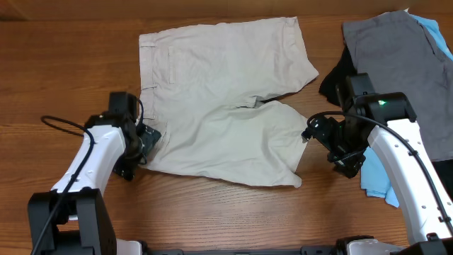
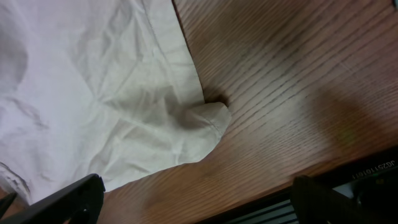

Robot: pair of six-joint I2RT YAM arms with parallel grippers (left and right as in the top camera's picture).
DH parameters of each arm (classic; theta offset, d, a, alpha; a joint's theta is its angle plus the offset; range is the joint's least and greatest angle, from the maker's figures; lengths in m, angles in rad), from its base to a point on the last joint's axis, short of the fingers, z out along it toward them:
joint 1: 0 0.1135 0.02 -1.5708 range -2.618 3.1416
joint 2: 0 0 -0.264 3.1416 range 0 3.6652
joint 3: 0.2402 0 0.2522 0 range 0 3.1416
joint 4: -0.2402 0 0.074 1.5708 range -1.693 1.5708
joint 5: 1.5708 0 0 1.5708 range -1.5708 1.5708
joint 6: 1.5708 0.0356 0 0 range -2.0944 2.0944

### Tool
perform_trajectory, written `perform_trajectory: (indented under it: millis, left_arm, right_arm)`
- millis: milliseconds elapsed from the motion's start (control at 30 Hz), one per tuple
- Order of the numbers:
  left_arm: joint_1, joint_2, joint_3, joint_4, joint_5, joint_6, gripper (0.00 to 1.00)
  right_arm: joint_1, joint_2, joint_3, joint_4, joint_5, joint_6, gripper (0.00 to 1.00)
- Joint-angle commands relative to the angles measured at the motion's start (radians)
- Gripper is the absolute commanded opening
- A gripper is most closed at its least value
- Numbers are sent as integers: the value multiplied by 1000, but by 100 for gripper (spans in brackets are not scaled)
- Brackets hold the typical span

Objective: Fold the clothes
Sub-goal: 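Lower both grippers and grasp the two leg hems of the shorts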

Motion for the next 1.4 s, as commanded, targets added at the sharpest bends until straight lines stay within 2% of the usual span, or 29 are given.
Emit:
perform_trajectory:
  millis: [0, 100, 133, 333, 433, 467, 500, 567, 633, 733, 967, 1367]
  left_arm:
    - [2, -19, -56, 54, -22, -16, 97]
    - [2, -19, -69, 77, -53, -16, 94]
    - [2, -19, -74, 85, -65, -16, 90]
    - [0, -19, -112, 150, -82, -16, 24]
    - [0, -19, -114, 170, -82, -16, 4]
    - [0, -19, -114, 177, -82, -16, 4]
    - [0, -19, -114, 186, -82, -16, 4]
    - [0, -19, -114, 192, -81, -17, 4]
    - [0, -19, -114, 193, -81, -16, 4]
    - [0, -19, -114, 192, -81, -16, 4]
    - [0, -19, -114, 180, -81, -16, 4]
    - [0, -19, -114, 179, -81, -15, 4]
  right_arm:
    - [26, -18, -28, 12, -7, 33, 99]
    - [69, -18, -67, 54, -7, 82, 95]
    - [82, -18, -77, 66, -7, 100, 92]
    - [214, -18, -146, 117, 17, 243, 87]
    - [288, -18, -154, 97, 46, 362, 84]
    - [309, -18, -158, 95, 51, 401, 82]
    - [352, -18, -174, 104, 62, 489, 75]
    - [403, -18, -208, 143, 64, 601, 70]
    - [446, -18, -253, 197, 66, 731, 69]
    - [476, -18, -316, 262, 77, 841, 69]
    - [467, -18, -410, 377, 129, 843, 79]
    - [402, 0, -417, 494, 153, 832, 74]
